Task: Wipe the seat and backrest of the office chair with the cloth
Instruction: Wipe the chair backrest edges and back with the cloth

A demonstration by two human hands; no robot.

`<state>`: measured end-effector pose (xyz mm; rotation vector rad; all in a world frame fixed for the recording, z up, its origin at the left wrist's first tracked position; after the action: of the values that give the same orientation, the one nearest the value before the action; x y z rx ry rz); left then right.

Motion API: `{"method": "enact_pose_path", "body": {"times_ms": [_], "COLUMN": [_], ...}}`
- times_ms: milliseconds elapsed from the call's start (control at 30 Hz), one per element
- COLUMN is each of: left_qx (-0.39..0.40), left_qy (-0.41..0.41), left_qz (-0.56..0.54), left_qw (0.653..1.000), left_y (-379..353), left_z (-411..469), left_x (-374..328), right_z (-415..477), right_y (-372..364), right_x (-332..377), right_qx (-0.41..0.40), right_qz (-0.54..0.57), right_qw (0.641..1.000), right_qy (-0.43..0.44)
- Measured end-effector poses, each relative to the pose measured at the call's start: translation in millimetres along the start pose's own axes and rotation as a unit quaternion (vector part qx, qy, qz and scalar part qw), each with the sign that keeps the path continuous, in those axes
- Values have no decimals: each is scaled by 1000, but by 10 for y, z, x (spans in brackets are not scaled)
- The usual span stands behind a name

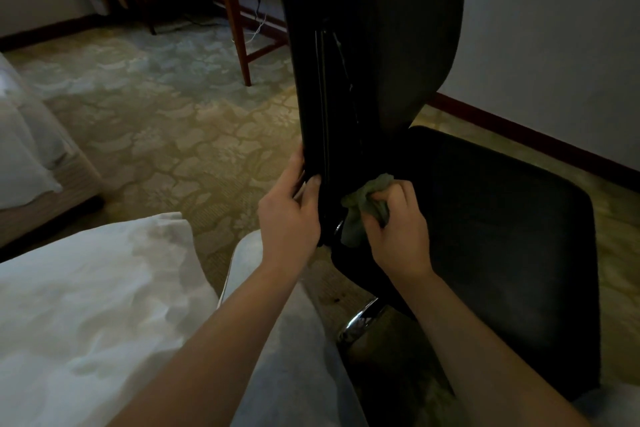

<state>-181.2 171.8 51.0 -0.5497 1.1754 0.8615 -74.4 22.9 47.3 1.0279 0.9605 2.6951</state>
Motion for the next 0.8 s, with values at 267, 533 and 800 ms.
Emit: {"method": "enact_pose_path", "body": {"times_ms": [267,533,800], "left_qx": [25,7,13], "left_qy": [-14,-27,-20], "left_qz": [1,-2,-11], "left_qw": [1000,1000,1000], "left_y": [33,32,38], "left_z": [71,23,34], "left_x": [-30,-59,-12], "right_z": [-320,-42,-84], "right_y": [-264,141,1], "right_x": [-394,210,55], "right_qx": [97,-19,-6], "right_qz": [-72,-58,-87], "right_qw": [990,997,993], "right_qy": [-79,57,84]}}
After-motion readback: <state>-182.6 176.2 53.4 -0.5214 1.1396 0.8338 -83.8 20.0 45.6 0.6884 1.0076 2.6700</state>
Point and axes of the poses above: each hand's wrist, its own z-axis towards the middle knuckle, its own y-axis out of the back of the hand, x = y × z, the point moved 10 cm from there along z, towards the middle knuckle, and after that the axes turned 5 degrees about -z, right-handed, at the moved point
